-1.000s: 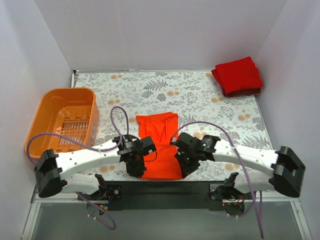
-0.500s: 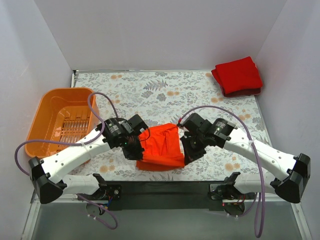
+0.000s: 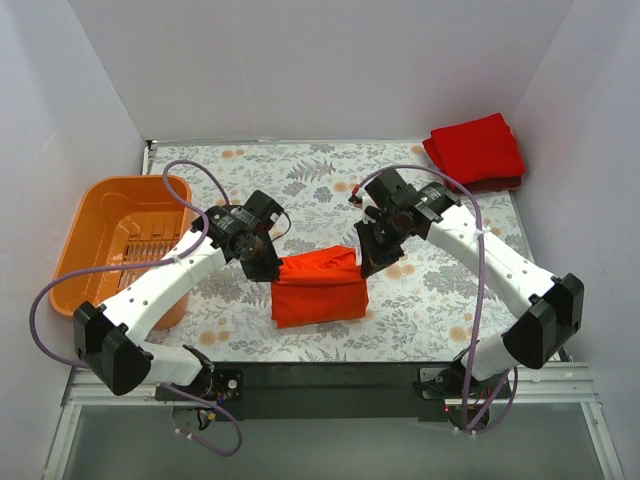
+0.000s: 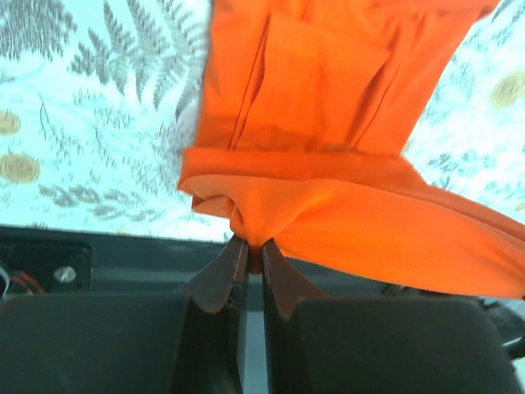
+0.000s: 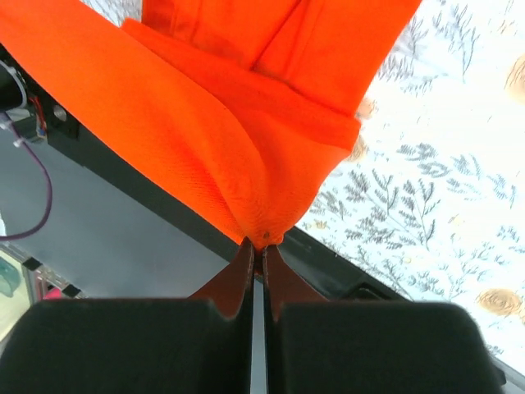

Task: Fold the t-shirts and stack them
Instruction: Fold the tshirt

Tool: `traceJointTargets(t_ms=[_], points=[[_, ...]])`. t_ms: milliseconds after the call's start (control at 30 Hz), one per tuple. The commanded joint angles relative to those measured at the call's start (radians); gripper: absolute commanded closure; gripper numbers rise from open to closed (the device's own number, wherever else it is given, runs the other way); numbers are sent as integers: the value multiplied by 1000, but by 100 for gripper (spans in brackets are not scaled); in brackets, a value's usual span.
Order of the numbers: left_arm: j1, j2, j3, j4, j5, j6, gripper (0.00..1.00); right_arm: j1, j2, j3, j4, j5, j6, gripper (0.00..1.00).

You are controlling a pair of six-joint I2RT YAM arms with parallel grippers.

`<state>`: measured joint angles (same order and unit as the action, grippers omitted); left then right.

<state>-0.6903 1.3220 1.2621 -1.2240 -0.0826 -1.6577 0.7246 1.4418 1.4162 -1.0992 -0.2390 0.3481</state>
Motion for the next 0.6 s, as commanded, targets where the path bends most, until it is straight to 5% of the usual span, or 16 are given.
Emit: traceJointTargets(t_ms=[0,567], points=[[76,26,23,64,0,101,100,-59,58,90,-31,-25,-92,99],[258,269,-61,310,12,199,100,-188,442,198,134,27,-235,99]])
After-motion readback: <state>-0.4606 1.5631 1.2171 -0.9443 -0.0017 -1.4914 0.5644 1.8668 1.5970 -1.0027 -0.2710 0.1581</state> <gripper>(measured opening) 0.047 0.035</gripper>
